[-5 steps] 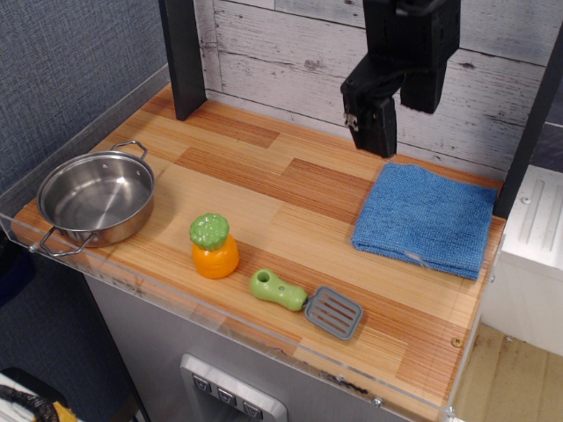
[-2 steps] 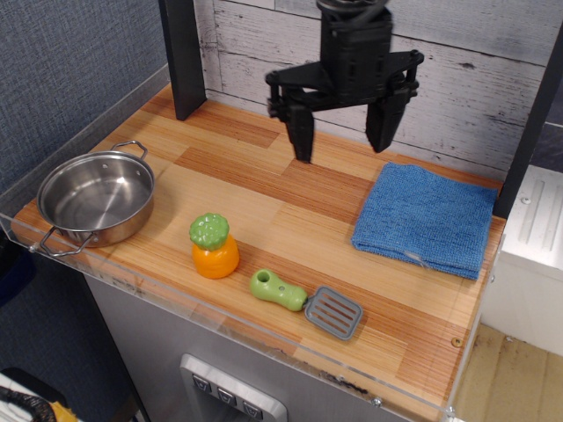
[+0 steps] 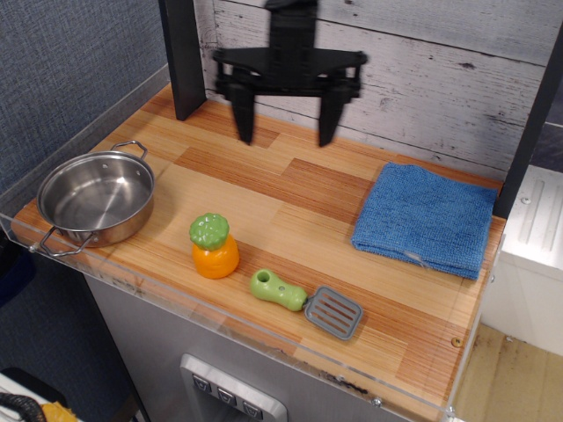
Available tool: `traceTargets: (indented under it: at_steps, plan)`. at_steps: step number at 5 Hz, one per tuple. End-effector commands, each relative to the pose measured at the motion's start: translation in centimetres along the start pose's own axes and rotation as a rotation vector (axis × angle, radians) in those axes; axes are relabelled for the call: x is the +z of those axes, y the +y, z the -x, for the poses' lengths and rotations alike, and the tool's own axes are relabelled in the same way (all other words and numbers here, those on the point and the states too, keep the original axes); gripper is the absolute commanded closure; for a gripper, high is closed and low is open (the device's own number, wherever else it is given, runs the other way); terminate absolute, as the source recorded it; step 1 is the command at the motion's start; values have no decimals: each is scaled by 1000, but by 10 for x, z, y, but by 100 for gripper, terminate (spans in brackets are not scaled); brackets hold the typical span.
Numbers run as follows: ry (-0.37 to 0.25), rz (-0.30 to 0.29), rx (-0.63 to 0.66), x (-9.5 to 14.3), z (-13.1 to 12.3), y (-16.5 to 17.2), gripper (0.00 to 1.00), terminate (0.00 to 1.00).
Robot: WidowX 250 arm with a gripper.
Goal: Place the silver pot on the blue cloth.
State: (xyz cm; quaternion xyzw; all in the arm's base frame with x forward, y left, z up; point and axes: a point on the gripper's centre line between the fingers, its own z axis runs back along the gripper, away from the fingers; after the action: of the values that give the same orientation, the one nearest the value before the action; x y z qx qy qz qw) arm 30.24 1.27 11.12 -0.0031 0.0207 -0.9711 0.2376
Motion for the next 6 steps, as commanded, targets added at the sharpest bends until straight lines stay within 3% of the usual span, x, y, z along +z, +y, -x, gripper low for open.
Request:
traceTargets:
  at_steps: [1, 2, 3, 4, 6]
  plan:
    - [40, 56, -5, 2, 8, -41, 0, 0]
    - [43, 79, 14, -15, 5, -59, 0, 0]
    - [20, 196, 53, -28, 5, -78, 0, 0]
    - [-4, 235, 77, -41, 8, -89, 0, 0]
    - [-30, 247, 127, -60, 20, -112, 0, 0]
